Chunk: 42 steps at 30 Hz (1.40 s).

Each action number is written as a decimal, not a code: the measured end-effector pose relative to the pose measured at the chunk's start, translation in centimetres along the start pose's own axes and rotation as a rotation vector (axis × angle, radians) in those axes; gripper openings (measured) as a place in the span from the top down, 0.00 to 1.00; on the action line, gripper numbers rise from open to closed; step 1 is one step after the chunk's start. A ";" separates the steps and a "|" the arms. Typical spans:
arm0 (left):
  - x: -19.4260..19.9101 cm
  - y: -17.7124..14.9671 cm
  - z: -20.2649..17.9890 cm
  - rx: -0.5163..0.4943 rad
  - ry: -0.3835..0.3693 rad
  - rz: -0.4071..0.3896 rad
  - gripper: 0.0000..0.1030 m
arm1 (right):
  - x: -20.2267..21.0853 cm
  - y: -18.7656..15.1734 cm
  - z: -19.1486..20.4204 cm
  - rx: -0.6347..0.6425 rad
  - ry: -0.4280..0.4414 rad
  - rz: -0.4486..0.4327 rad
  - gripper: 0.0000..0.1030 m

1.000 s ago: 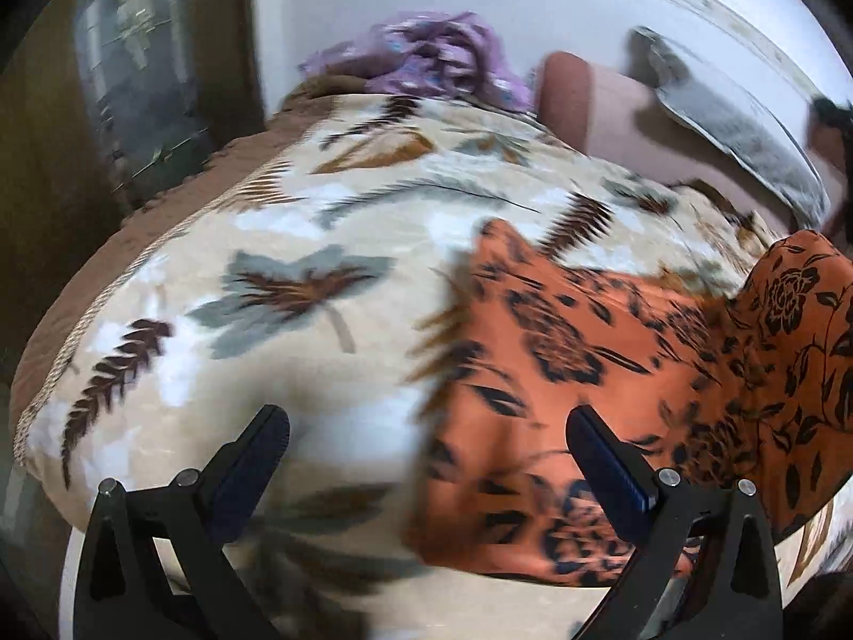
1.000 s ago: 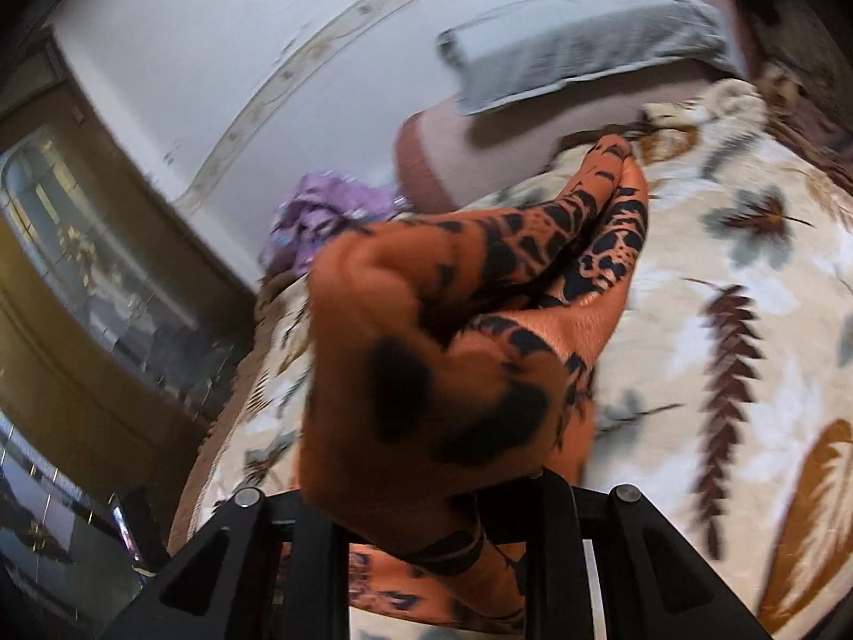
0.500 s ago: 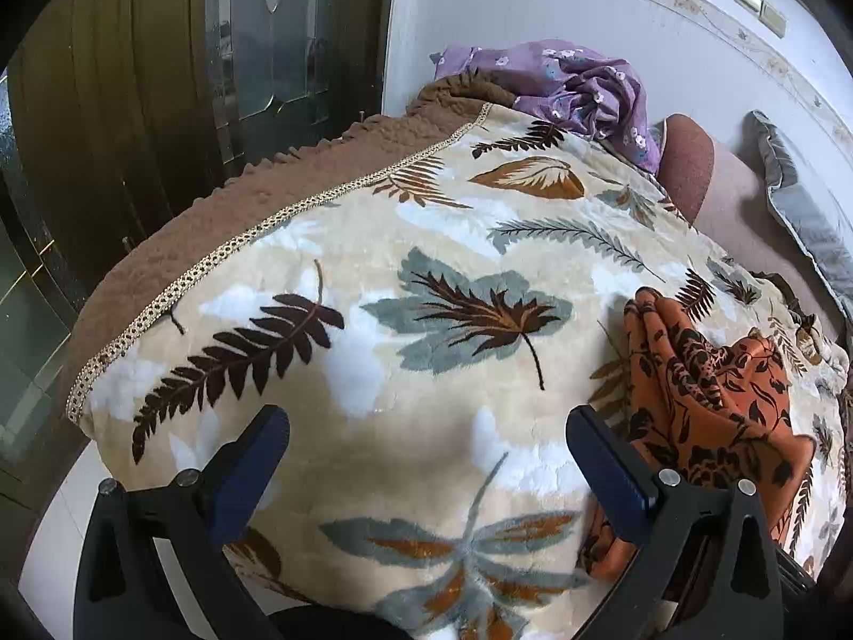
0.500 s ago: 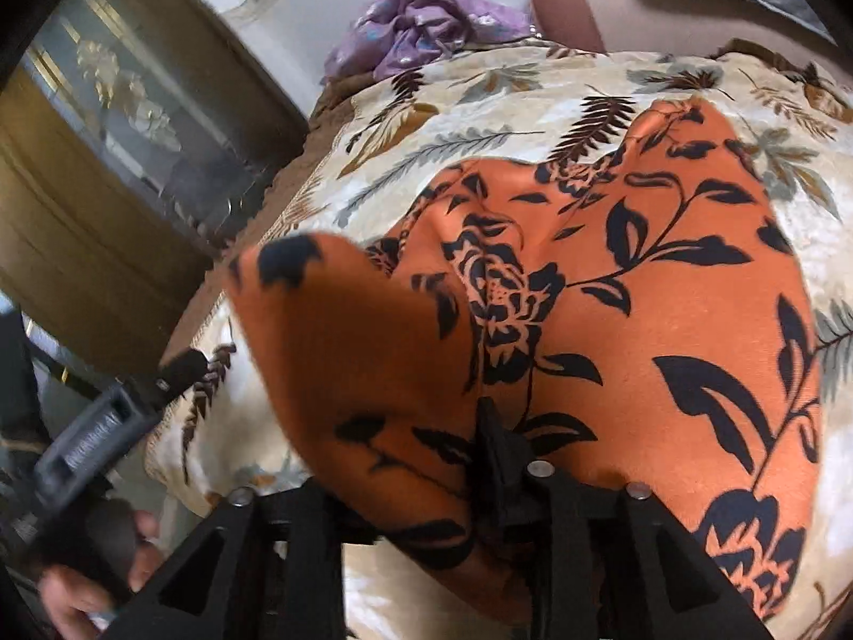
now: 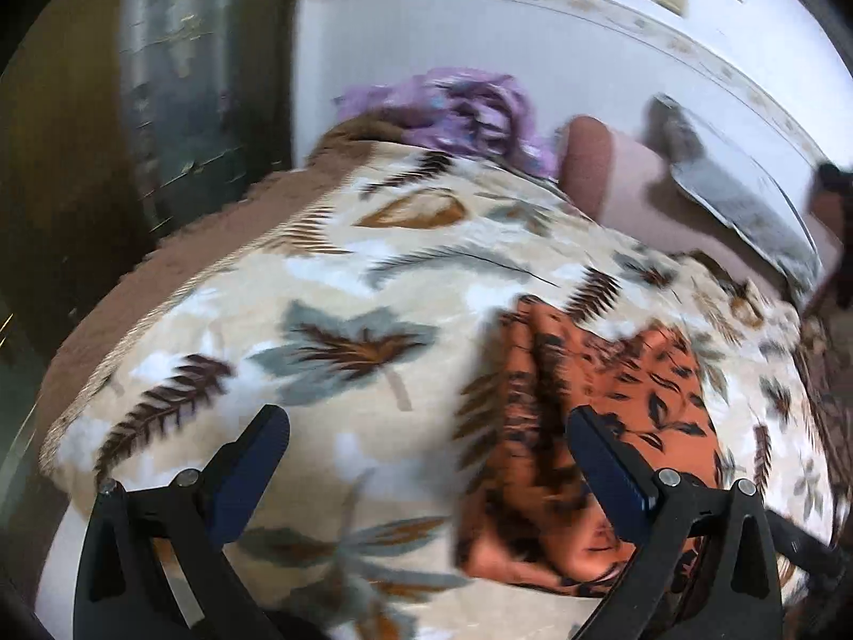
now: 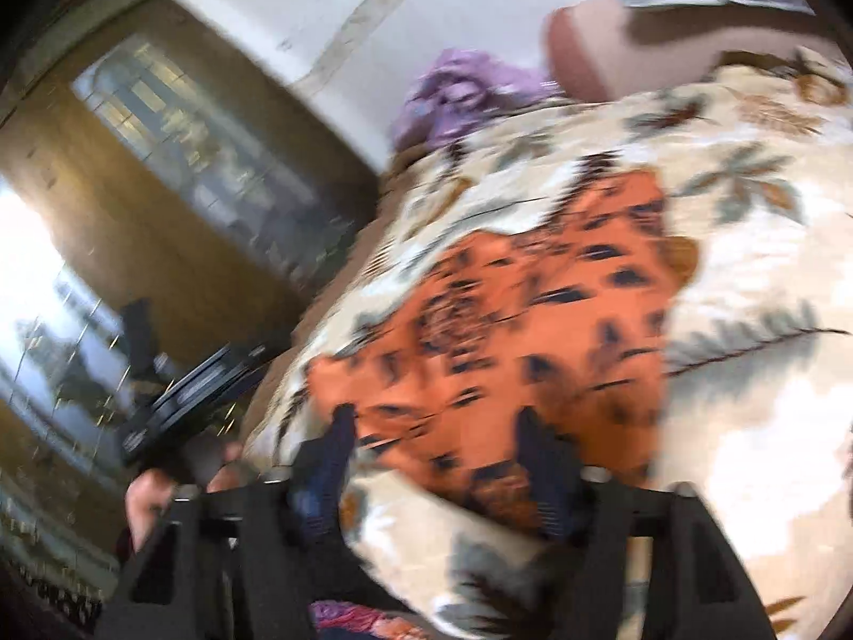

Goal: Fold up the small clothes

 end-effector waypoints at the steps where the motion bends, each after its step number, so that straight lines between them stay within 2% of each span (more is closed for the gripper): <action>1: -1.3 -0.7 -0.8 -0.022 0.009 0.038 0.00 | -0.6 0.2 -0.8 -0.012 -0.018 0.004 0.46; 2: -2.5 -1.4 -1.2 -0.036 0.021 0.074 0.00 | -1.5 -0.1 -1.8 -0.026 -0.042 0.025 0.47; 4: -5.3 -3.4 -1.2 -0.075 0.075 0.166 0.00 | -3.7 -0.6 -3.9 -0.056 -0.111 0.092 0.57; 5: -6.2 -4.1 -0.9 -0.082 0.099 0.199 0.00 | -3.9 -0.8 -4.7 -0.064 -0.125 0.098 0.64; 6: -7.0 -5.0 -0.3 -0.071 0.112 0.227 0.00 | -3.8 -0.7 -5.0 -0.066 -0.111 0.092 0.64; 10: -7.0 -5.6 1.6 0.051 0.038 0.252 0.00 | -2.6 1.2 -4.4 -0.010 -0.121 0.059 0.65; 14: -5.0 -3.5 0.6 0.031 0.044 0.172 0.00 | -3.3 5.8 -3.5 0.013 -0.163 0.003 0.63; 17: -3.9 -2.1 -1.3 -0.046 0.046 0.100 0.00 | -6.3 9.2 -4.3 -0.006 -0.225 0.003 0.62; 20: -4.9 -2.5 -2.8 -0.142 0.090 0.113 0.00 | -10.1 11.0 -6.4 -0.087 -0.258 0.047 0.62; 22: -6.8 -3.8 -3.0 -0.185 0.128 0.169 0.00 | -12.5 10.7 -9.1 -0.139 -0.325 0.118 0.62; 23: -6.9 -4.4 -2.6 -0.172 0.119 0.180 0.00 | -13.5 10.4 -10.0 -0.170 -0.331 0.145 0.62; 25: -6.8 -4.7 -1.9 -0.114 0.091 0.159 0.00 | -13.4 11.2 -9.1 -0.125 -0.345 0.129 0.62; 26: -6.7 -4.8 -1.8 -0.111 0.085 0.153 0.00 | -13.2 11.4 -8.3 -0.098 -0.347 0.130 0.62; 29: -6.8 -5.2 -2.0 -0.138 0.083 0.121 0.00 | -13.5 12.6 -5.5 -0.067 -0.232 0.120 0.61; 33: -6.9 -5.3 -2.1 -0.137 0.071 0.095 0.00 | -17.6 13.0 -2.5 -0.010 -0.161 0.176 0.61; 34: -6.9 -5.3 -2.0 -0.130 0.063 0.091 0.00 | -18.9 12.7 -2.4 -0.013 -0.157 0.204 0.61; 35: -7.0 -5.4 -1.8 -0.124 0.055 0.088 0.00 | -20.6 12.0 -2.8 -0.028 -0.164 0.247 0.49; 36: -7.2 -5.4 -1.6 -0.116 0.055 0.087 0.00 | -21.8 11.3 -3.3 -0.044 -0.185 0.276 0.46; 38: -7.4 -5.4 -1.6 -0.112 0.045 0.086 0.00 | -22.2 11.7 -3.0 -0.014 -0.202 0.218 0.46; 40: -7.3 -5.4 -1.6 -0.106 0.039 0.083 0.00 | -21.6 11.6 -2.7 -0.003 -0.213 0.229 0.46; 42: -7.3 -5.5 -1.6 -0.108 0.040 0.079 0.00 | -19.8 11.4 -2.5 -0.016 -0.187 0.224 0.46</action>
Point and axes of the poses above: each gripper's, at about its wrist camera, not at the fingertips, and x roughly against the way its jaws point, z to its left, y to its top, the point moved 6 cm from there along -x, roughly the way its jaws point
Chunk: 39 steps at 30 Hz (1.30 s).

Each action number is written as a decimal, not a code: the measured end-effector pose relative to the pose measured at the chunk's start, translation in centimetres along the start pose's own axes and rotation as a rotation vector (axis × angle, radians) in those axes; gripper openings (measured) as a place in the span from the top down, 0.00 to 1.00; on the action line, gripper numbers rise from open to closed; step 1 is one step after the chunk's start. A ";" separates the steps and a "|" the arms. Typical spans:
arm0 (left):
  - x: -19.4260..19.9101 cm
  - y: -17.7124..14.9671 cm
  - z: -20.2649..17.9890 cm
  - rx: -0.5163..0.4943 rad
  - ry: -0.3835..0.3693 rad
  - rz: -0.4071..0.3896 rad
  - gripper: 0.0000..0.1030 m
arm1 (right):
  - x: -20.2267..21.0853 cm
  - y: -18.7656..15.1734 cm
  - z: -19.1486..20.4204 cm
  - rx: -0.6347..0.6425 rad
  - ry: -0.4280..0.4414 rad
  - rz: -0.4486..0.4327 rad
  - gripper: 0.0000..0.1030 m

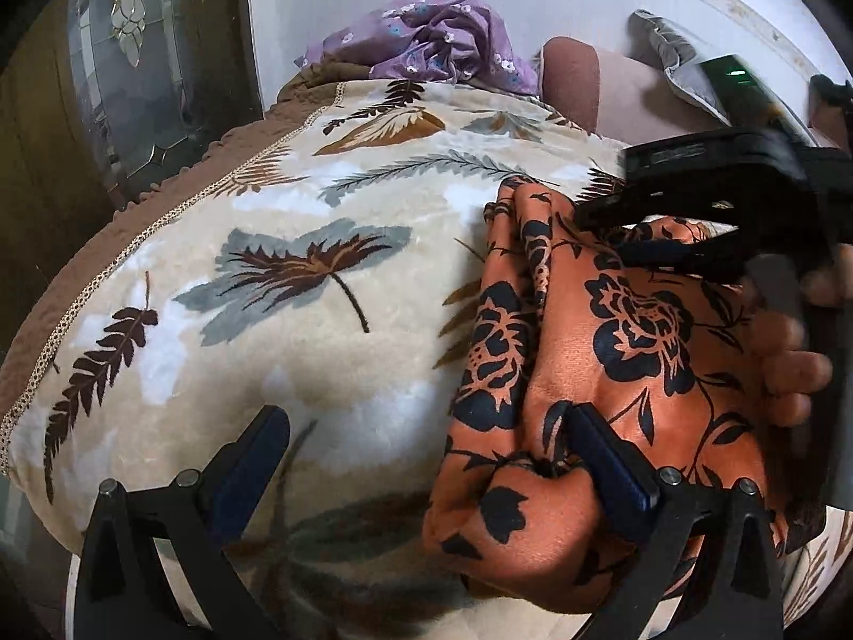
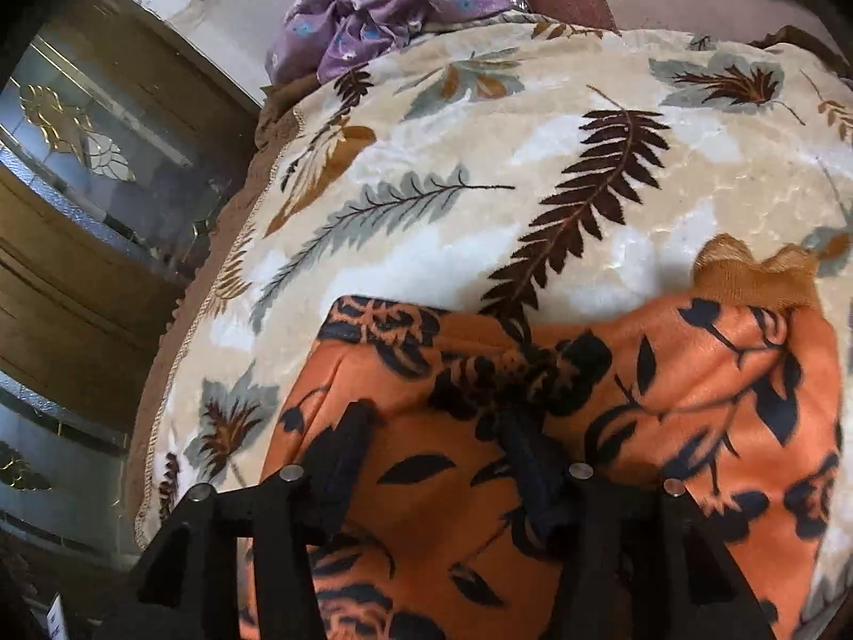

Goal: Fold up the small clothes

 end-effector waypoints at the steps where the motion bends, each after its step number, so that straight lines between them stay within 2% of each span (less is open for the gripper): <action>1: 0.0 0.0 0.0 0.001 0.000 0.000 0.00 | 1.0 -0.3 -0.2 -0.007 0.009 -0.010 0.46; 5: 0.0 -0.1 0.1 0.009 -0.006 0.002 0.00 | 6.1 -2.1 -0.6 0.026 0.009 -0.066 0.46; 10: 0.0 -0.1 0.1 0.010 -0.003 0.000 0.00 | 10.8 -6.3 -2.1 0.013 -0.008 -0.108 0.46; 12: 0.0 -0.1 0.1 0.009 0.000 -0.002 0.00 | 11.4 -8.2 -2.9 -0.014 -0.009 -0.109 0.46; 14: 0.1 -0.1 0.0 0.008 0.002 -0.003 0.00 | 10.3 -10.1 -3.7 -0.018 -0.019 -0.081 0.46; 16: 0.2 -0.1 0.0 0.007 -0.001 0.005 0.00 | 9.4 -11.0 -4.2 0.006 -0.043 -0.082 0.45; 18: 0.6 0.2 0.1 -0.002 -0.010 0.021 0.00 | 10.2 -10.9 -3.8 -0.003 -0.023 -0.098 0.45; 20: 1.5 1.1 0.4 0.003 -0.072 0.041 0.00 | 11.5 -10.6 -3.8 -0.041 0.066 -0.088 0.45; 24: 2.4 4.6 2.4 0.043 -0.156 0.030 0.00 | 14.2 -9.8 -7.4 -0.127 0.078 -0.159 0.30; 25: 1.6 5.7 2.9 0.062 -0.201 0.059 0.00 | 14.3 -9.8 -8.5 -0.163 0.098 -0.159 0.28; 28: -0.8 6.9 3.2 0.082 -0.261 0.144 0.00 | 13.9 -10.2 -11.3 -0.270 0.149 -0.146 0.27; 30: -2.0 6.8 2.7 0.084 -0.292 0.188 0.00 | 13.3 -10.5 -12.2 -0.313 0.186 -0.135 0.27; 34: -3.6 5.6 -0.2 0.043 -0.429 0.268 0.00 | 11.7 -10.6 -13.0 -0.342 0.238 -0.126 0.27; 36: -4.3 5.3 -0.8 0.065 -0.472 0.296 0.00 | 10.5 -10.2 -13.2 -0.362 0.278 -0.108 0.27; 39: -5.9 4.4 -1.2 0.129 -0.553 0.401 0.00 | 8.9 -9.6 -12.8 -0.357 0.305 -0.081 0.27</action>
Point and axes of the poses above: each gripper's, at about its wrist camera, not at the fingertips, and x roughly against the way its jaws point, z to its left, y to its top, the point moved 6 cm from there along -x, roughly the way its jaws point
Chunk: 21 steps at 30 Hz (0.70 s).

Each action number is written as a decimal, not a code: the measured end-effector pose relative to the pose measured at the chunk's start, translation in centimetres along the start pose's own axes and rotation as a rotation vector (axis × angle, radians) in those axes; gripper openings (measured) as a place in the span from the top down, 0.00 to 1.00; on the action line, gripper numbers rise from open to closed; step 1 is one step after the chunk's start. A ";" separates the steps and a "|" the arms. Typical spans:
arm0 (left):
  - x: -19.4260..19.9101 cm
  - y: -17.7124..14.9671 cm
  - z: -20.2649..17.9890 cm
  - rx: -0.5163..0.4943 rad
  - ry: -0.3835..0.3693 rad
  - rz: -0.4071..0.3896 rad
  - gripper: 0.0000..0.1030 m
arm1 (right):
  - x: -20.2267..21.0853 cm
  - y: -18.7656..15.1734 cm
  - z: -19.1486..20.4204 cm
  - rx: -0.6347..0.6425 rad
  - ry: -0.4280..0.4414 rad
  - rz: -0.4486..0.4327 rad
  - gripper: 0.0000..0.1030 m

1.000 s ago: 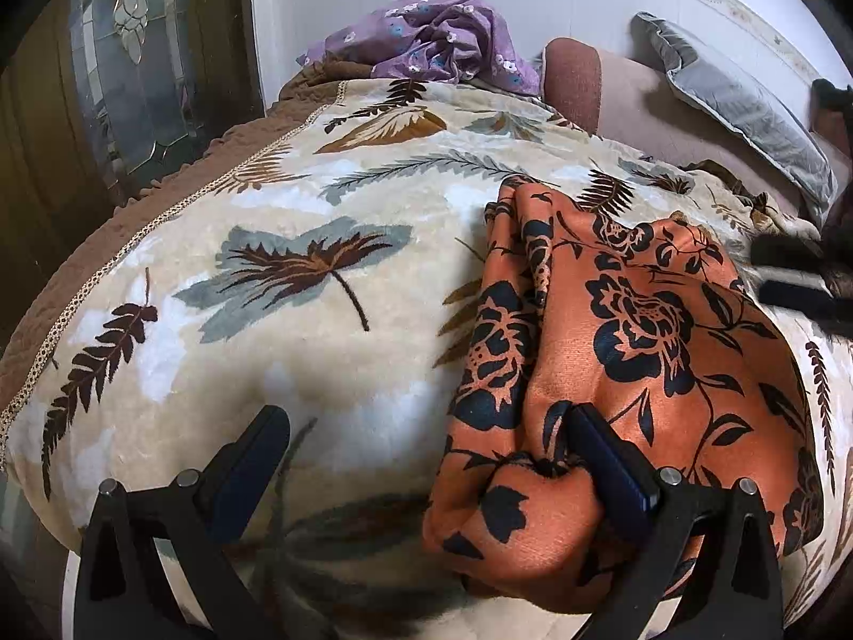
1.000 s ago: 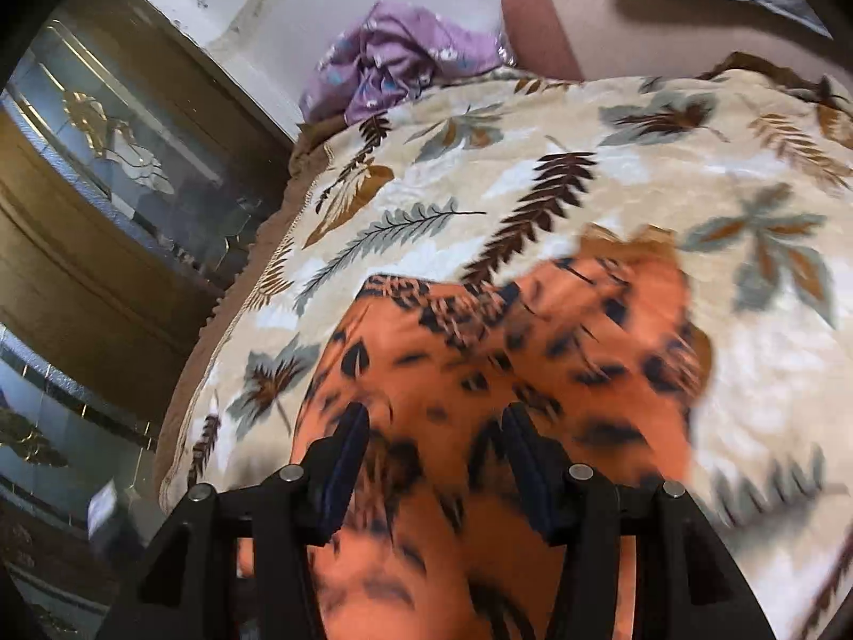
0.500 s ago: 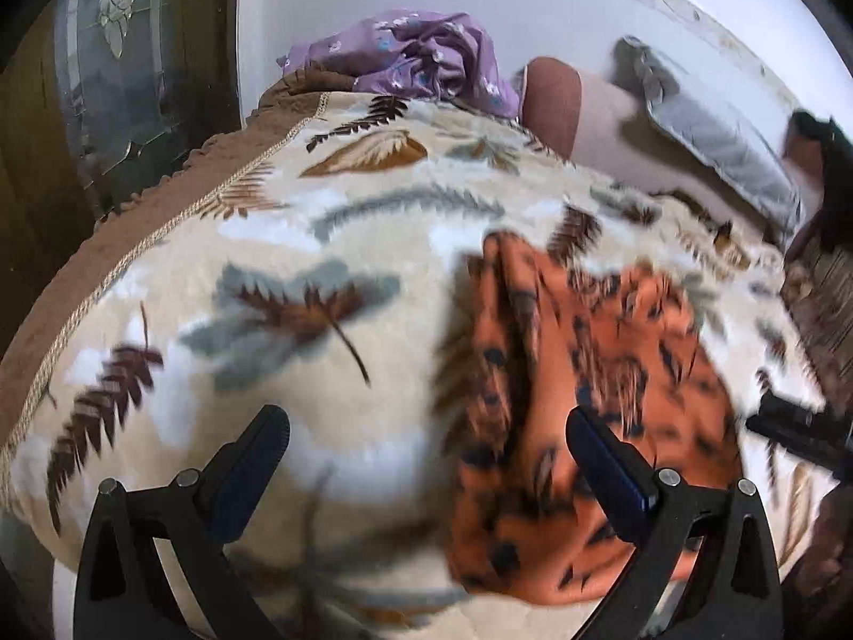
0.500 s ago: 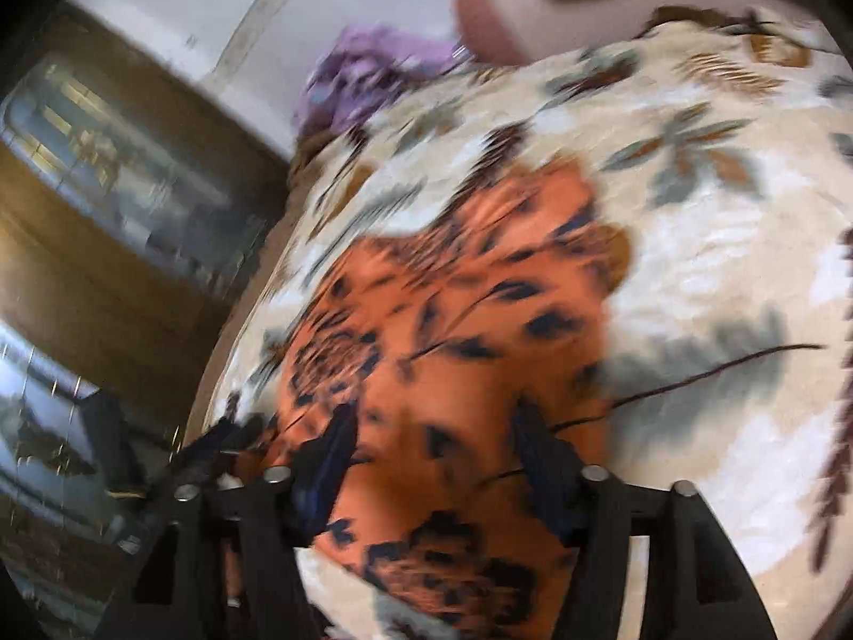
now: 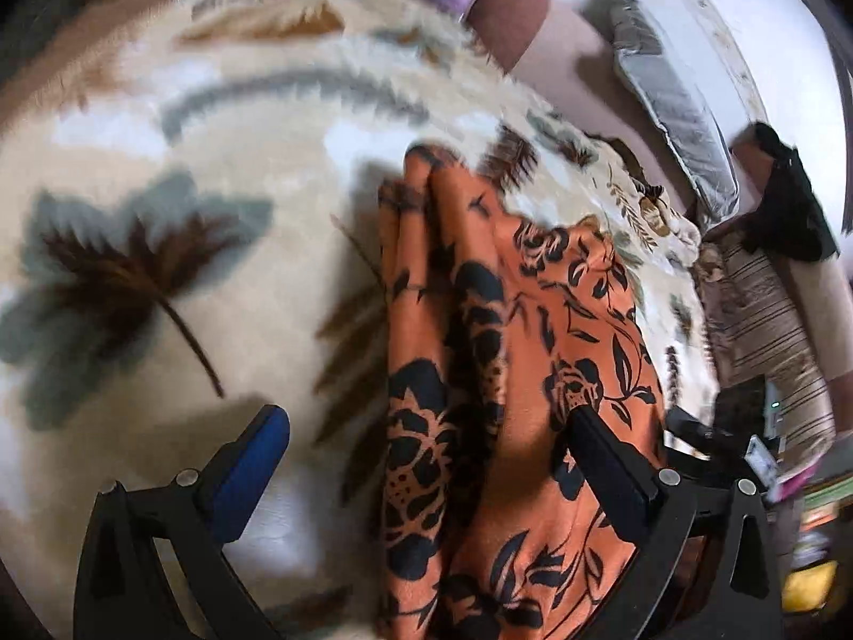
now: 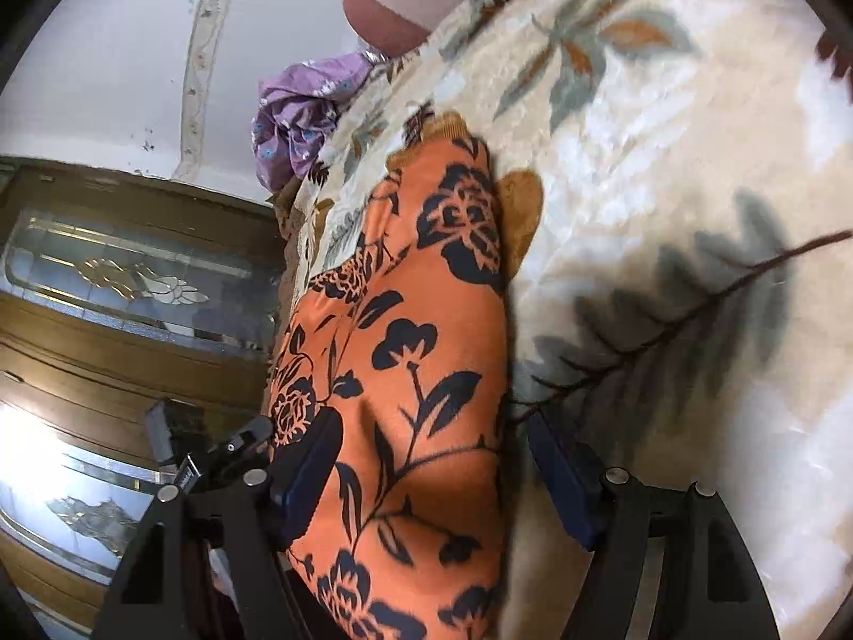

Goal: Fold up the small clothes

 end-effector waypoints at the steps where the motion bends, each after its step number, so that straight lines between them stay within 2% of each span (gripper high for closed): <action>1: -0.3 0.0 0.2 0.014 -0.020 0.016 0.00 | -0.4 0.1 0.4 0.018 0.006 0.009 0.27; 4: -0.5 0.1 0.0 -0.003 -0.041 0.030 0.00 | -1.7 0.4 1.1 0.047 0.011 0.030 0.22; 8: -0.5 0.3 -0.6 -0.074 0.019 0.059 0.00 | -2.9 0.9 1.5 0.076 0.011 0.037 0.22; 11: 0.2 0.3 -1.2 -0.090 -0.039 0.068 0.00 | -3.3 0.8 1.6 0.102 0.010 0.038 0.23; 15: -0.5 0.1 0.0 -0.061 -0.021 0.109 0.00 | -3.4 0.5 1.7 0.139 -0.007 0.029 0.24; 17: -0.8 0.2 0.2 -0.029 -0.048 0.095 0.00 | -3.2 0.5 1.6 0.142 -0.016 0.025 0.24; 21: -1.5 -0.2 -1.8 -0.077 -0.131 0.134 0.00 | -3.5 0.6 1.8 0.136 -0.037 0.020 0.24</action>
Point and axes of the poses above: each gripper's, at about its wrist camera, not at the fingertips, and x roughly against the way its jaws point, z to its left, y to its top, the point moved 6 cm from there along -x, roughly the way its jaws point
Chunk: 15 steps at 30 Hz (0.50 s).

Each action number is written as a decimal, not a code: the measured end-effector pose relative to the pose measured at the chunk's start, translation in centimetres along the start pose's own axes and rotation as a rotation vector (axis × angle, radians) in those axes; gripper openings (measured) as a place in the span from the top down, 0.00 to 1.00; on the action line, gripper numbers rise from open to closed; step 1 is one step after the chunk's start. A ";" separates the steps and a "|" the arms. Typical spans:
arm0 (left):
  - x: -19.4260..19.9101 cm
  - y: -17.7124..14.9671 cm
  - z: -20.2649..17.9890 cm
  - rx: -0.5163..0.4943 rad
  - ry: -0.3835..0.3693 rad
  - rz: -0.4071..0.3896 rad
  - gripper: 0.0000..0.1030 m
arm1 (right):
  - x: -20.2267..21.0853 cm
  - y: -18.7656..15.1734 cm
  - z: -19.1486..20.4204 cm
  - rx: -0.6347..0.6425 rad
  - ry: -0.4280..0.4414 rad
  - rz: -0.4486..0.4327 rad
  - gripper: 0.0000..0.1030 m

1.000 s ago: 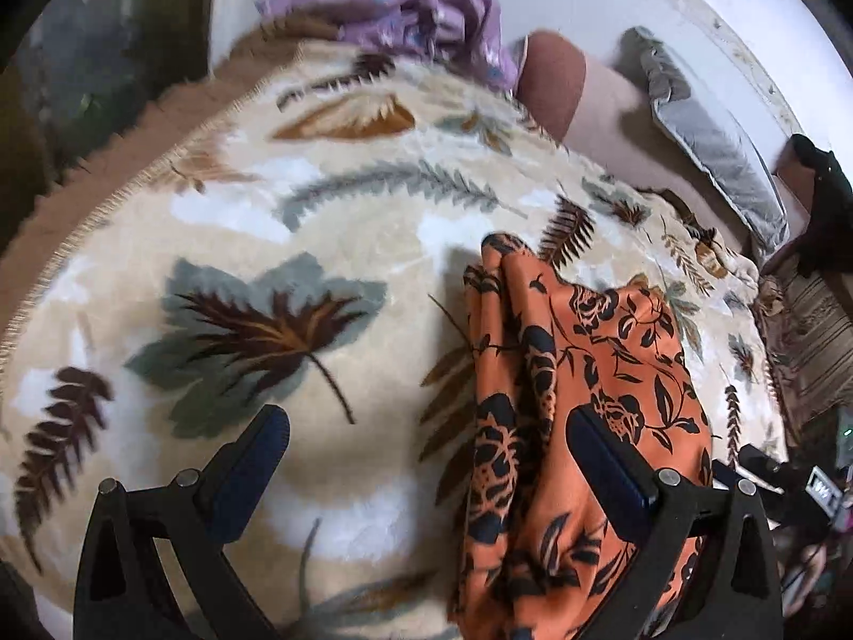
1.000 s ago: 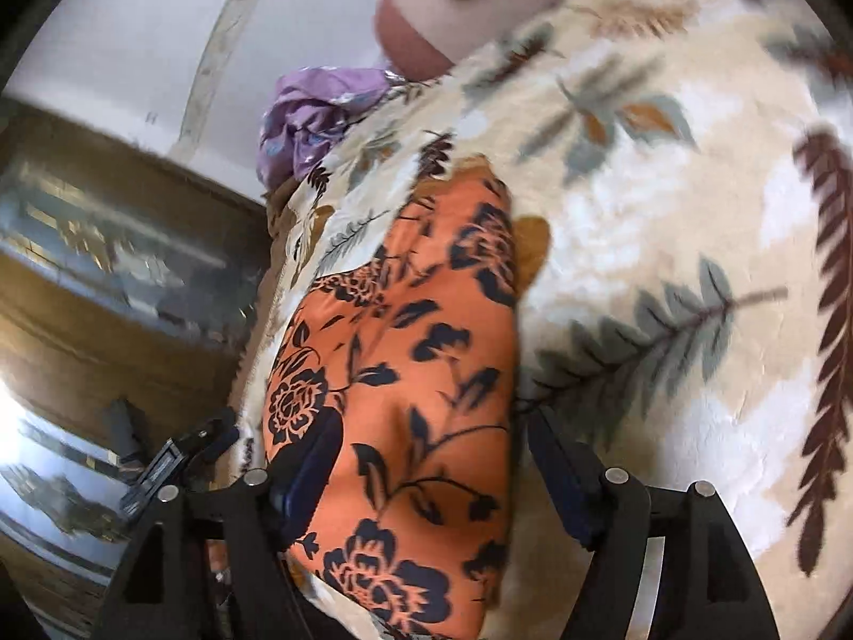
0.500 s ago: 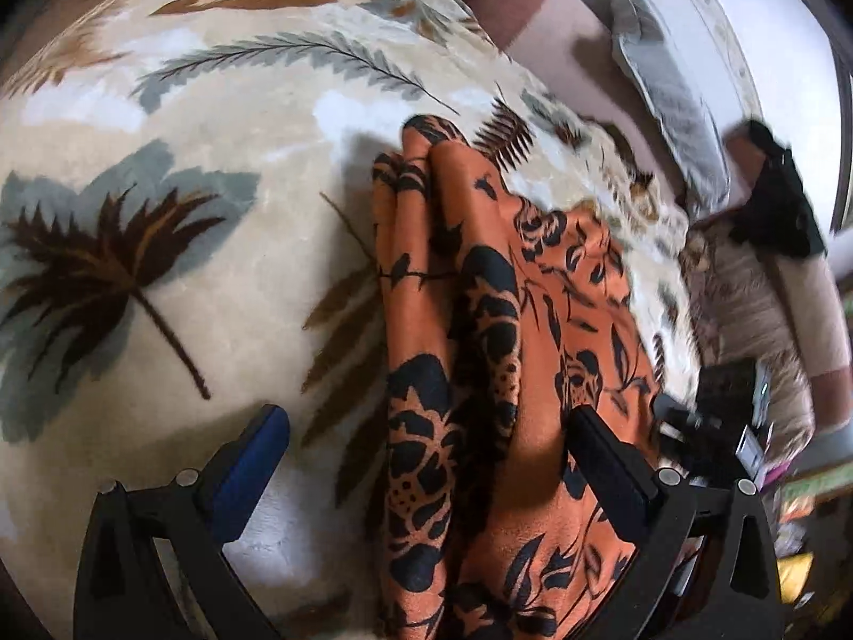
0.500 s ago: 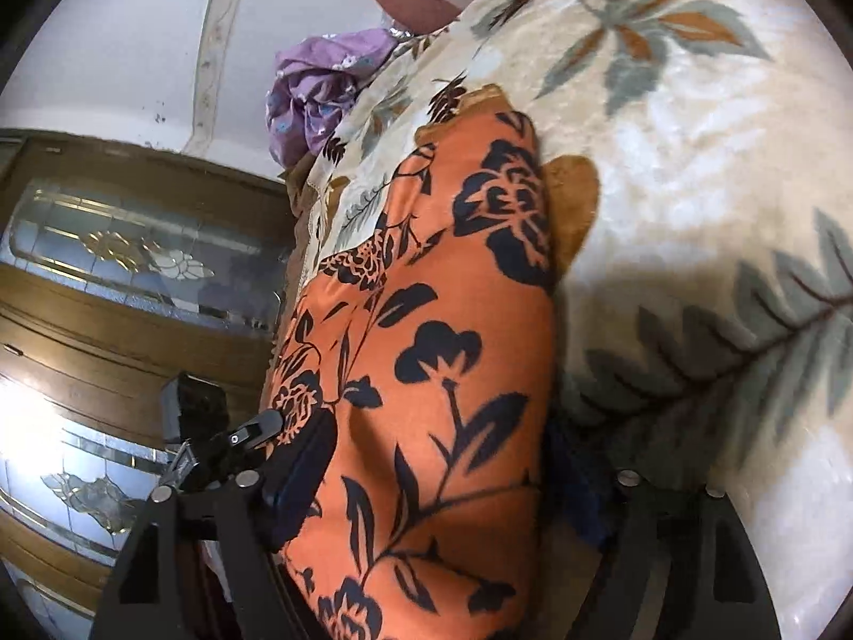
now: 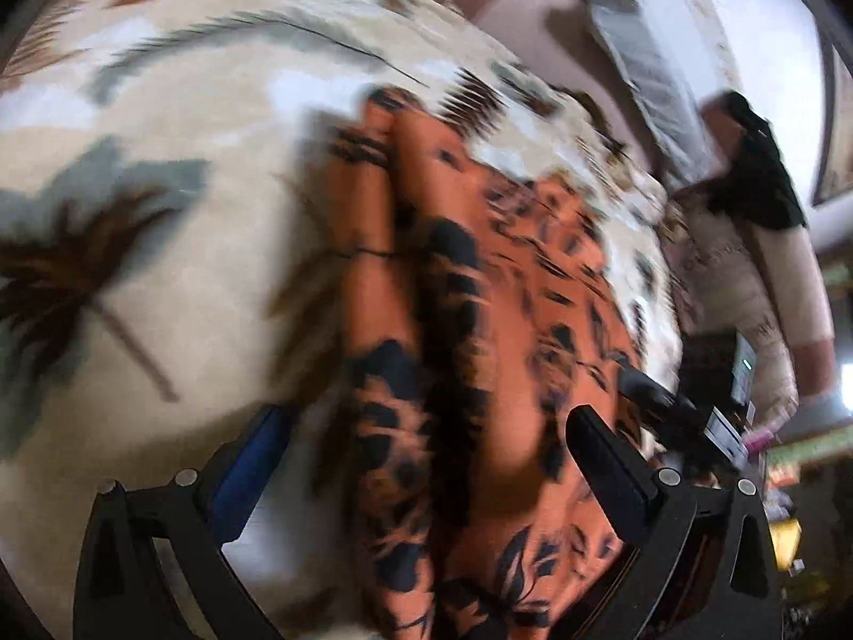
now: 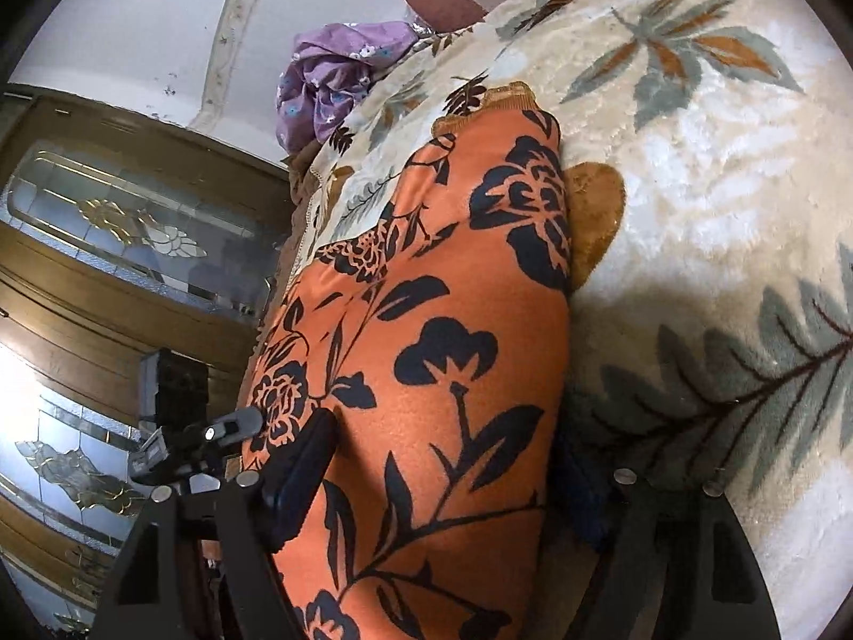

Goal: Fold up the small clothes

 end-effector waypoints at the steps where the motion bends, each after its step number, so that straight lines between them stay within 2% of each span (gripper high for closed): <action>1: -0.2 0.0 -0.6 -0.009 -0.015 0.003 0.01 | -0.2 0.1 0.2 0.004 -0.010 -0.002 0.25; 2: -0.3 0.0 -1.0 -0.017 -0.030 0.004 0.03 | -0.5 0.1 0.4 0.015 -0.024 -0.004 0.29; 3: -0.5 0.0 -2.0 -0.032 -0.063 0.004 0.16 | -0.7 0.2 0.6 0.023 -0.033 -0.005 0.32; 5: -0.8 0.0 -2.7 -0.046 -0.012 0.001 0.20 | -1.1 0.2 1.1 0.046 -0.057 -0.007 0.38; 10: -0.6 0.0 -3.7 -0.113 0.108 -0.008 0.52 | -0.4 0.4 1.8 0.079 -0.074 -0.032 0.51; 12: -0.2 -0.1 -4.1 -0.123 0.116 -0.018 0.56 | 0.1 0.4 2.2 0.101 -0.077 -0.046 0.54; 15: 0.2 -0.5 -5.8 -0.177 0.196 -0.035 0.59 | 0.8 0.3 3.1 0.142 -0.086 -0.062 0.56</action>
Point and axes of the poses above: each gripper's, at about its wrist camera, not at the fingertips, and x roughly against the way its jaws point, z to its left, y to its top, the point moved 6 cm from there along -x, roughly the way its jaws point
